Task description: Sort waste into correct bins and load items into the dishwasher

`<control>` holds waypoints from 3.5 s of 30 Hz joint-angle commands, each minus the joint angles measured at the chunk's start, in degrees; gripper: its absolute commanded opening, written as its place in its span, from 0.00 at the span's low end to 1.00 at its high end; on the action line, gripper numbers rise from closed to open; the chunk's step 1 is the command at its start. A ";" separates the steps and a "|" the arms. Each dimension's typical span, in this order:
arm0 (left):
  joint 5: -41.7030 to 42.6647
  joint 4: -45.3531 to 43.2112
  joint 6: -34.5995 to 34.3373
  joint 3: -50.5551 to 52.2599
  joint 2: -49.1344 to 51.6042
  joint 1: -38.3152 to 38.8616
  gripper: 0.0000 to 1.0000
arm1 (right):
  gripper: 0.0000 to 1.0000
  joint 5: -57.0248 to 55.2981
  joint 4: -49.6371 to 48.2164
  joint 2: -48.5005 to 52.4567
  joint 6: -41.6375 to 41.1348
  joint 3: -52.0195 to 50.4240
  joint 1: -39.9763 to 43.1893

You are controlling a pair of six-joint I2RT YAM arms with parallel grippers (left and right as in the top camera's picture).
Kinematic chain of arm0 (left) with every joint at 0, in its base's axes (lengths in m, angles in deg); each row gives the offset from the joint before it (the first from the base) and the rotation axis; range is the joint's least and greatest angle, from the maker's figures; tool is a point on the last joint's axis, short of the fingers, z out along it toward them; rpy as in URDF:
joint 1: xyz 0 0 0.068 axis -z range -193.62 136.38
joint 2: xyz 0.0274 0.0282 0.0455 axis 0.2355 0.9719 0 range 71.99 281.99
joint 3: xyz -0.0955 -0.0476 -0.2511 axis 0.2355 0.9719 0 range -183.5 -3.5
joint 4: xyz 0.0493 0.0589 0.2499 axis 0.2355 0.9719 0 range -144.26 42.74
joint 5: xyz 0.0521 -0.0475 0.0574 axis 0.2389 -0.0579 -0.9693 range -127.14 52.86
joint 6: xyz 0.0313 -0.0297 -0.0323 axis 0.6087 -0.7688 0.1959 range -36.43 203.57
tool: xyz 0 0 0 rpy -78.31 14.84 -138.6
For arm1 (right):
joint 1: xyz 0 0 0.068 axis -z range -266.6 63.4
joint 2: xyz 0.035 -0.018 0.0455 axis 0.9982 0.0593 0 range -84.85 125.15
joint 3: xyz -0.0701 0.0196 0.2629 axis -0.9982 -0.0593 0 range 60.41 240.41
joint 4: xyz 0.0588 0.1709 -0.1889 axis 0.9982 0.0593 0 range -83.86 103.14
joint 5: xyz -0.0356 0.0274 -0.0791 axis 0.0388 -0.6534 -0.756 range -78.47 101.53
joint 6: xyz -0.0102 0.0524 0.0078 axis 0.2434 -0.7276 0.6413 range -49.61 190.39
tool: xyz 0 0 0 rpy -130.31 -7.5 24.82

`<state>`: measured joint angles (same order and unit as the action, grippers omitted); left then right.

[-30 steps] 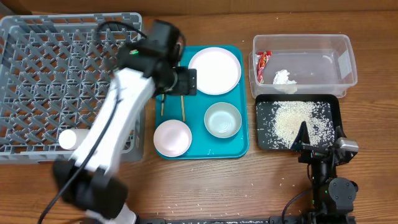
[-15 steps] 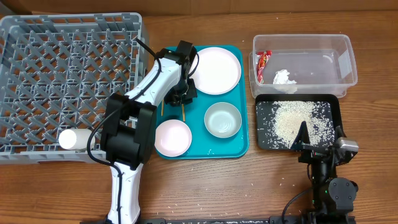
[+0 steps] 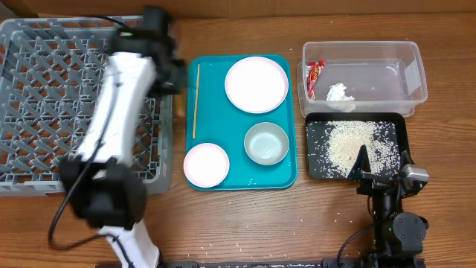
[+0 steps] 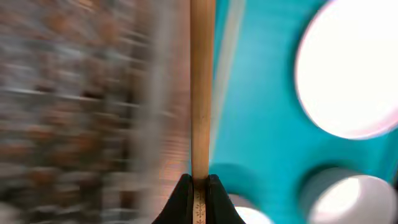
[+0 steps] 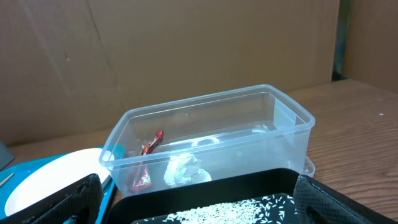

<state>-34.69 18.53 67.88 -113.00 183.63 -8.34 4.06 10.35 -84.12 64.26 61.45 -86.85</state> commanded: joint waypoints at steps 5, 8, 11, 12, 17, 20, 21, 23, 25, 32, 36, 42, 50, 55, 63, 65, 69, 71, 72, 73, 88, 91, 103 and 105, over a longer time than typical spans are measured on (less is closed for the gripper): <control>-6.99 0.39 16.28 1.38 2.86 -4.96 0.04 | 1.00 0.07 -0.26 -0.57 0.17 -0.59 0.22; -7.78 0.59 17.70 1.40 6.12 -4.94 0.04 | 1.00 0.07 -0.26 -0.57 0.17 -0.59 0.22; -8.00 1.18 11.61 1.25 6.56 -4.98 0.14 | 1.00 0.07 -0.28 -0.57 0.17 -0.59 0.22; -6.64 2.27 10.01 0.09 6.32 -4.98 0.27 | 1.00 0.07 -0.26 -0.57 0.17 -0.59 0.22; -4.11 8.39 8.76 -7.74 6.29 -3.96 0.72 | 1.00 0.07 -0.26 -0.57 0.17 -0.59 0.22; -0.83 9.38 8.37 -10.99 6.29 -1.55 0.76 | 1.00 0.07 -0.26 -0.57 0.17 -0.59 0.22; -0.17 9.09 8.37 -10.99 6.29 -0.83 0.74 | 1.00 0.07 -0.26 -0.57 0.17 -0.59 0.22; 0.28 7.06 8.37 -9.94 6.47 2.29 0.68 | 1.00 0.07 -0.26 -0.57 0.17 -0.59 0.22; -1.38 2.99 8.33 -7.02 6.49 5.66 0.61 | 1.00 0.07 -0.26 -0.57 0.17 -0.59 0.22; -7.56 -9.22 -1.55 5.44 10.80 9.05 0.40 | 1.00 0.07 -0.26 -0.57 0.17 -0.59 0.22; -7.43 -10.80 -2.60 6.03 16.68 8.98 0.38 | 1.00 0.07 -0.26 -0.57 0.17 -0.59 0.22; -6.88 -10.67 -2.60 6.03 22.75 8.98 0.32 | 1.00 0.07 -0.26 -0.57 0.20 -0.59 0.22; -2.56 -3.72 -2.71 -1.38 22.16 8.59 0.04 | 1.00 0.07 -0.26 -0.57 0.17 -0.59 0.22; -5.75 9.07 -0.13 -18.82 18.47 7.58 0.04 | 1.00 0.07 -0.26 -0.57 0.17 -0.59 0.22; -22.67 17.88 -0.13 -23.50 14.71 3.87 0.04 | 1.00 0.07 -0.26 -0.57 0.17 -0.59 0.22; -22.29 17.11 -0.15 -21.88 14.71 2.19 0.04 | 1.00 0.07 -0.26 -0.57 0.17 -0.59 0.22; -13.33 13.20 3.17 -16.00 14.71 -1.81 0.05 | 1.00 0.07 -0.26 -0.57 0.17 -0.59 0.22; -11.98 12.92 3.61 -14.01 14.71 -2.78 0.24 | 1.00 0.07 -0.26 -0.57 0.17 -0.59 0.22; -11.93 13.55 3.80 -14.01 14.71 -3.06 0.24 | 1.00 0.07 -0.26 -0.57 0.20 -0.59 0.22; -11.89 14.34 3.98 -14.29 14.51 -3.26 0.24 | 1.00 0.07 -0.26 -0.57 0.17 -0.59 0.22; 0.85 21.84 6.54 -22.01 -6.82 3.08 0.22 | 1.00 0.07 -0.26 -0.57 0.20 -0.59 0.22; 1.27 23.96 6.23 -20.59 -7.32 9.42 0.24 | 1.00 0.07 -0.26 -0.57 0.17 -0.59 0.22; -7.10 4.31 -13.73 6.08 -6.64 31.80 0.99 | 1.00 0.07 -0.26 -0.57 0.17 -0.59 0.22; -5.18 1.73 -14.23 8.92 -6.27 31.04 0.85 | 1.00 0.07 -0.26 -0.57 0.17 -0.59 0.22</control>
<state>-42.75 22.71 57.57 -108.12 176.55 24.11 4.04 10.28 -84.16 64.26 61.45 -86.85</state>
